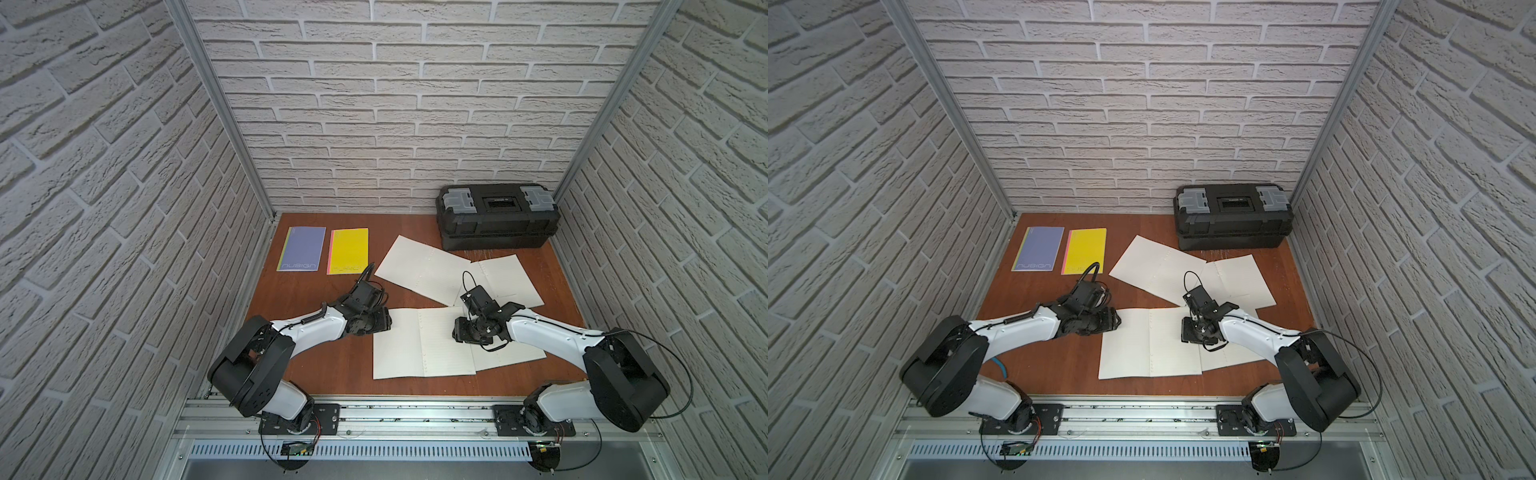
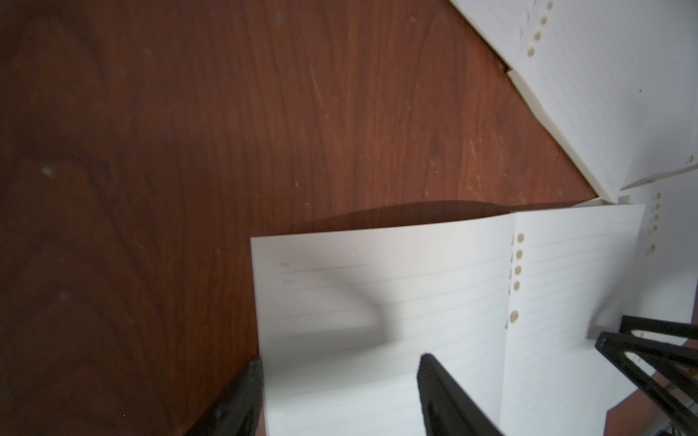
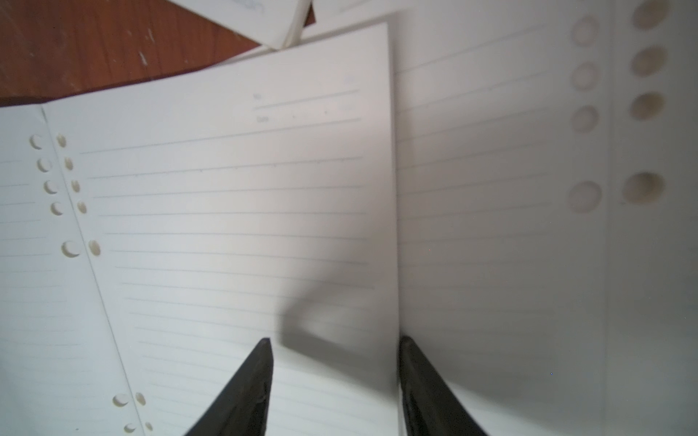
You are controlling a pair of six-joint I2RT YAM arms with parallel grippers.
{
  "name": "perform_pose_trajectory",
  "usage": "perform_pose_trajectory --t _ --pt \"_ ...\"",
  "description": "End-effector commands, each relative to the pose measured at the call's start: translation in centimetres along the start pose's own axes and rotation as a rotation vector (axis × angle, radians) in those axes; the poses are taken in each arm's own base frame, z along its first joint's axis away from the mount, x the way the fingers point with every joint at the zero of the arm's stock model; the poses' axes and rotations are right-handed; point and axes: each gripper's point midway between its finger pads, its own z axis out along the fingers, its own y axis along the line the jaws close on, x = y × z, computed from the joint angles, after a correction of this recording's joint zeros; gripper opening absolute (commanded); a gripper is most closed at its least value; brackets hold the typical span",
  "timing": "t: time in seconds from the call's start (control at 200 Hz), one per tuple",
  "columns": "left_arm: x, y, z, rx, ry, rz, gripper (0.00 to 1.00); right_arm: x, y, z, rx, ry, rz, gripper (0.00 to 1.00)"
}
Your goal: Close the notebook
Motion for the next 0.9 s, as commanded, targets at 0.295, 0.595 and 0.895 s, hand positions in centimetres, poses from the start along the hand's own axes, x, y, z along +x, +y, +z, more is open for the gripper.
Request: perform_pose_trajectory --t 0.295,0.595,0.895 --pt "-1.9 3.2 -0.1 0.0 0.037 -0.024 0.66 -1.2 4.8 1.7 -0.121 0.014 -0.011 0.53" --pt "-2.8 4.5 -2.0 -0.063 0.006 -0.047 0.66 -1.1 5.0 1.9 -0.12 0.017 -0.012 0.53" --pt "0.0 5.3 -5.9 -0.03 -0.101 -0.203 0.69 -0.9 4.9 2.5 -0.124 0.023 -0.01 0.53"
